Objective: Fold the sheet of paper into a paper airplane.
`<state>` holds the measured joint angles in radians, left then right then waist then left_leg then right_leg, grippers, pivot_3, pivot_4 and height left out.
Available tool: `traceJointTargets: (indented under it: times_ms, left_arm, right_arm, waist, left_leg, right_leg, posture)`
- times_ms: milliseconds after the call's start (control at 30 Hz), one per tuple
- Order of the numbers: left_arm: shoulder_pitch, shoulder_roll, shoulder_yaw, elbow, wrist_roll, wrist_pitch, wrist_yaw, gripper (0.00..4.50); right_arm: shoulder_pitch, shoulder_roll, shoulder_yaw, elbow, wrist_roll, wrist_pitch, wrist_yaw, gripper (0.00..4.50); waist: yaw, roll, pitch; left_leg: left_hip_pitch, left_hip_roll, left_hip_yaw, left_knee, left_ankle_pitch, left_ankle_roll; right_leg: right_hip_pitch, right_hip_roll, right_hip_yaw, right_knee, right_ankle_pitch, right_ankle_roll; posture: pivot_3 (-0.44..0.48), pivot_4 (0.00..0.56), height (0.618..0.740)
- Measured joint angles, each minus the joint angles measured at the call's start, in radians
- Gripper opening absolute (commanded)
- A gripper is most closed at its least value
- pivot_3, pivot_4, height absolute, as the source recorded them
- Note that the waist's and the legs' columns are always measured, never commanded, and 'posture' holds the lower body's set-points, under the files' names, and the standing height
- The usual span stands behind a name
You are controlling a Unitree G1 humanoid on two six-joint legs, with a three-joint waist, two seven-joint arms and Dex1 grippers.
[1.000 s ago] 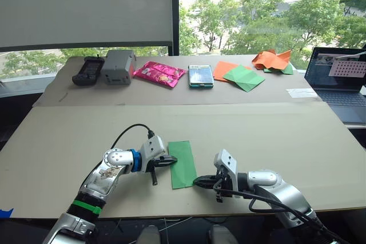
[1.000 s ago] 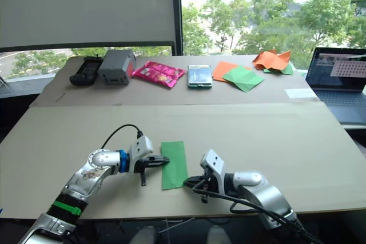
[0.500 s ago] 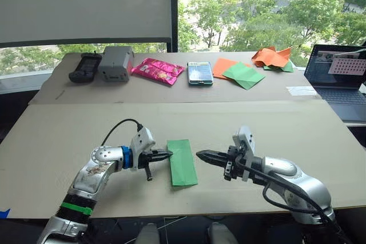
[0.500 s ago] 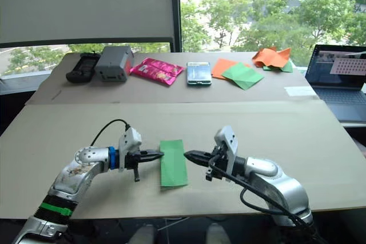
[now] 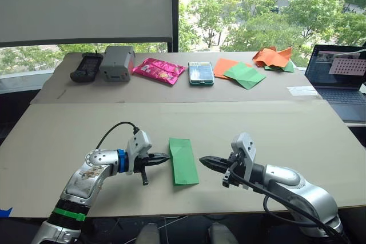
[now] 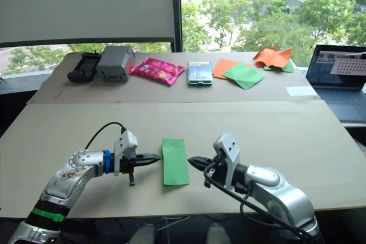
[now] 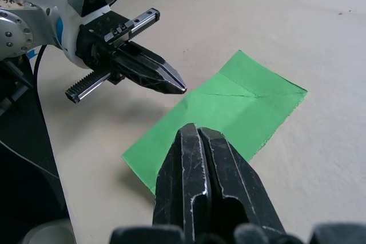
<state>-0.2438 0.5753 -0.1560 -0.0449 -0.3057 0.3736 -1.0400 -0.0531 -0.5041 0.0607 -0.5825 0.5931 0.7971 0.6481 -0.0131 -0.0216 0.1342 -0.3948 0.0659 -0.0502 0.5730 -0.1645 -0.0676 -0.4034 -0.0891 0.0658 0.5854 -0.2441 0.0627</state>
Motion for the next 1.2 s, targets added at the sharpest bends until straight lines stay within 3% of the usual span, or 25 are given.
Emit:
traceJointTargets:
  times_ms: [367, 567, 700, 900, 1200]
  left_arm:
    - [-0.144, -0.123, -0.053, 0.021, 0.007, 0.003, 0.004, 0.0]
    - [-0.187, -0.193, -0.119, 0.157, 0.072, -0.057, 0.009, 0.0]
    - [-0.216, -0.251, -0.146, 0.251, 0.107, -0.108, 0.021, 0.0]
    - [-0.222, -0.264, -0.146, 0.272, 0.114, -0.12, 0.022, 0.0]
    - [-0.185, -0.207, -0.14, 0.217, 0.114, -0.113, 0.015, 0.0]
  right_arm:
    - [0.013, -0.014, -0.057, -0.05, 0.061, 0.001, -0.018, 0.04]
    - [-0.084, -0.01, -0.082, -0.047, 0.097, 0.006, -0.05, 0.04]
    - [-0.163, 0.022, -0.006, -0.031, 0.073, 0.006, -0.083, 0.04]
    - [-0.181, 0.026, 0.118, 0.065, -0.047, 0.012, -0.145, 0.04]
    - [-0.161, 0.005, 0.142, 0.169, -0.17, 0.007, -0.154, 0.04]
  waist:
    - [0.0, 0.0, 0.0]
    - [-0.001, 0.0, 0.0]
    - [-0.001, 0.001, -0.001]
    - [0.001, 0.002, -0.002]
    - [-0.002, 0.003, -0.002]
  left_leg:
    - [-0.002, 0.0, -0.001, 0.001, 0.0, 0.001]
    - [-0.002, 0.0, -0.002, 0.002, 0.001, 0.001]
    - [-0.002, 0.0, -0.003, 0.002, 0.002, 0.004]
    - [-0.002, 0.0, -0.003, 0.002, 0.005, 0.008]
    - [-0.002, 0.0, -0.003, 0.002, 0.005, 0.008]
  right_leg:
    - [0.001, 0.002, 0.0, 0.001, 0.0, 0.0]
    - [0.001, 0.003, 0.0, 0.004, 0.0, 0.0]
    - [0.001, 0.003, 0.0, 0.007, 0.0, 0.0]
    - [0.001, 0.004, 0.0, 0.009, 0.0, 0.001]
    - [0.002, 0.004, 0.001, 0.009, 0.0, 0.001]
  posture:
    - [0.0, 0.15, 0.718]
    - [0.0, 0.15, 0.718]
    - [0.0, 0.15, 0.718]
    - [0.0, 0.15, 0.718]
    - [0.0, 0.15, 0.718]
